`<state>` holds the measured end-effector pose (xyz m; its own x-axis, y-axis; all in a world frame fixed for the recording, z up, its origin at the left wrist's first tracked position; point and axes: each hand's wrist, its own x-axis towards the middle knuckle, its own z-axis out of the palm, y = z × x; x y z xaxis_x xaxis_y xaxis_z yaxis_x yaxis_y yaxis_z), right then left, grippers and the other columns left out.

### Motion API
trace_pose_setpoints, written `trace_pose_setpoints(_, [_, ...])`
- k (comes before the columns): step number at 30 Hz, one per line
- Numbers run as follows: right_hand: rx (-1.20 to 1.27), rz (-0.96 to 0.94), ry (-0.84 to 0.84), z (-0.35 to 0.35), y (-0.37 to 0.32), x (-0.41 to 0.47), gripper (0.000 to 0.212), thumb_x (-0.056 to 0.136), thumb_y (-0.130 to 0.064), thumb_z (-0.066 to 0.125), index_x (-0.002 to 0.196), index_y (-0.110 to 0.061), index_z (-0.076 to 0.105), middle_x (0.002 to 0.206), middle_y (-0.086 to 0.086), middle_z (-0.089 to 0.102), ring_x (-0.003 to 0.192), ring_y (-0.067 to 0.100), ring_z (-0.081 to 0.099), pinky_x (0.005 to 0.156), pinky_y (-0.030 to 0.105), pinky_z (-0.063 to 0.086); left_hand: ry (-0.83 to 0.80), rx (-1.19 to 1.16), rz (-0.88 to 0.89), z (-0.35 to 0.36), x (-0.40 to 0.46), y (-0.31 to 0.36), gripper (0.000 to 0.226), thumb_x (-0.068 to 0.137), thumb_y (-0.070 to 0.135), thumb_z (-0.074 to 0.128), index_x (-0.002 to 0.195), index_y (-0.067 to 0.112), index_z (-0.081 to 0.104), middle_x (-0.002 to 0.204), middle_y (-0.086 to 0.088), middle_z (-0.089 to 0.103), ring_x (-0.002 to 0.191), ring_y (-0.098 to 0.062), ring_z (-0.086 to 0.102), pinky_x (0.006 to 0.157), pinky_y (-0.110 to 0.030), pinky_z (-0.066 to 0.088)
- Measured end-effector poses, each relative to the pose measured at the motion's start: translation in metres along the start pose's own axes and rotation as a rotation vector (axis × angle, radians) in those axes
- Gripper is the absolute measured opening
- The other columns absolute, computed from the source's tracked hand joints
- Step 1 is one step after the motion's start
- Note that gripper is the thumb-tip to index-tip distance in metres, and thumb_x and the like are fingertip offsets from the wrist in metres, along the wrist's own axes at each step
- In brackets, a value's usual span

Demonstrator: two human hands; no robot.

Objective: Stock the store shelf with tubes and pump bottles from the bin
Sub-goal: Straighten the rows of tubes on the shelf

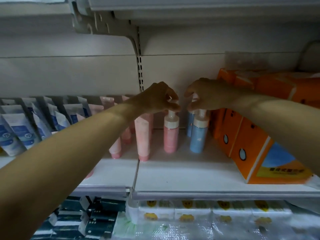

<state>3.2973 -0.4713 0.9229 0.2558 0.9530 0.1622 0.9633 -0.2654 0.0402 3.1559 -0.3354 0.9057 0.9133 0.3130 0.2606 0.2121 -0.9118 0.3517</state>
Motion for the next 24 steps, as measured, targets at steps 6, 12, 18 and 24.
trace_pose_setpoints(6, [-0.073, -0.095, 0.237, 0.003, -0.017, -0.008, 0.018, 0.09, -0.027, 0.057, 0.097, -0.011, 0.064, 0.098, 0.006, 0.058, 0.102, 0.023, 0.046, 0.072, 0.038, 0.044, 0.003, -0.033, -0.032, -0.001, 0.002, -0.004, 0.044, 0.076, 0.038, 0.079, 0.114, 0.018, 0.071, 0.094, 0.001, 0.068, 0.081, -0.007, 0.061, 0.063, -0.009, 0.039])
trace_pose_setpoints(12, [0.136, 0.088, 0.192, 0.021, -0.048, -0.01, 0.019, 0.089, -0.03, 0.062, 0.09, -0.01, 0.063, 0.081, 0.005, 0.056, 0.079, 0.027, 0.06, 0.07, 0.034, 0.049, -0.062, -0.107, -0.013, -0.004, 0.004, -0.009, 0.015, 0.072, 0.042, 0.081, 0.08, 0.034, 0.071, 0.07, 0.011, 0.061, 0.063, 0.0, 0.054, 0.06, -0.014, 0.041])
trace_pose_setpoints(18, [0.528, 0.196, 0.02, 0.048, -0.062, -0.011, 0.019, 0.081, -0.022, 0.073, 0.088, -0.013, 0.058, 0.065, 0.001, 0.06, 0.048, 0.014, 0.063, 0.04, 0.023, 0.049, -0.103, -0.124, -0.047, -0.008, 0.006, -0.013, 0.047, 0.069, 0.039, 0.083, 0.113, 0.026, 0.072, 0.109, -0.004, 0.07, 0.102, -0.017, 0.065, 0.088, -0.03, 0.053])
trace_pose_setpoints(24, [0.575, 0.225, 0.044, 0.059, -0.063, -0.009, 0.024, 0.077, -0.025, 0.077, 0.08, -0.014, 0.056, 0.067, 0.002, 0.061, 0.051, 0.014, 0.06, 0.046, 0.026, 0.053, -0.169, -0.104, -0.003, -0.018, 0.001, -0.01, 0.041, 0.076, 0.031, 0.08, 0.116, 0.025, 0.071, 0.11, 0.006, 0.07, 0.104, -0.007, 0.062, 0.095, -0.027, 0.049])
